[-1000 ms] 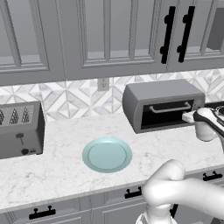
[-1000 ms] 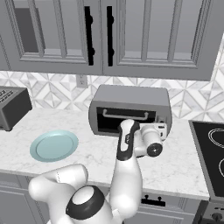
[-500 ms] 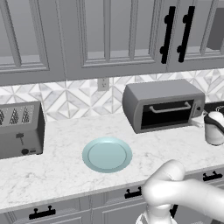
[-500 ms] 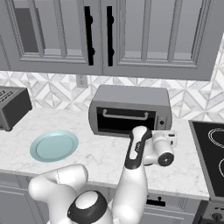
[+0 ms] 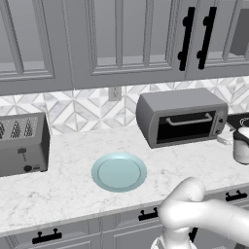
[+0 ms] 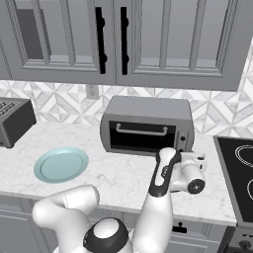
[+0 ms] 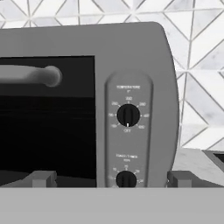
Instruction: Pick up the kebab skewer and baguette bread, and place them inside the toaster oven. Close the toaster oven door and start by setting the timer.
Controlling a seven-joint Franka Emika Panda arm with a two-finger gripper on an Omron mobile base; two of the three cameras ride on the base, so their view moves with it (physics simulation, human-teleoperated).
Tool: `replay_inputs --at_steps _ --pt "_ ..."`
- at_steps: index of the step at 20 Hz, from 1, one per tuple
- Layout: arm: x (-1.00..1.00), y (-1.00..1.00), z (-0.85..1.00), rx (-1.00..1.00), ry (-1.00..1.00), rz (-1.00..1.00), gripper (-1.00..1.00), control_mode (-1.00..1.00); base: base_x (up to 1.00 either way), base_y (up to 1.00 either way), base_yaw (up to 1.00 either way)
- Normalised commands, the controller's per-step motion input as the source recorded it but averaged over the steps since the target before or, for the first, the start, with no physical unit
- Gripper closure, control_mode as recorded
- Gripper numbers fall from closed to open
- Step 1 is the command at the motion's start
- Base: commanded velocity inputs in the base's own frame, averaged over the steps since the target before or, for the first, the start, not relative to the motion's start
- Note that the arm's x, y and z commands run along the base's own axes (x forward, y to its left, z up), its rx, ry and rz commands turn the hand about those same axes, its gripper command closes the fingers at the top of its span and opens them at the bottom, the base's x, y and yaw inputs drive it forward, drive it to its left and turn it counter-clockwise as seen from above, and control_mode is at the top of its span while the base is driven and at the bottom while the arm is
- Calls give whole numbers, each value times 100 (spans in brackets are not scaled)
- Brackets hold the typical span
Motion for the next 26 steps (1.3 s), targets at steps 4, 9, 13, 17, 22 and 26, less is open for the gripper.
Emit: replay_inputs --at_steps 4,9,13,17,22,26 --pt "3 0 -8 0 0 -2 -100 -100 0 0 0" --pt "15 0 -15 0 0 -10 -100 -100 0 0 0" --pt "20 0 -13 0 0 -13 -100 -100 0 0 0" --pt "32 9 -8 0 0 -3 -100 -100 0 0 0" --pt "4 0 -12 0 0 0 -100 -100 0 0 0" --pt "0 0 -14 0 0 0 -100 -100 0 0 0"
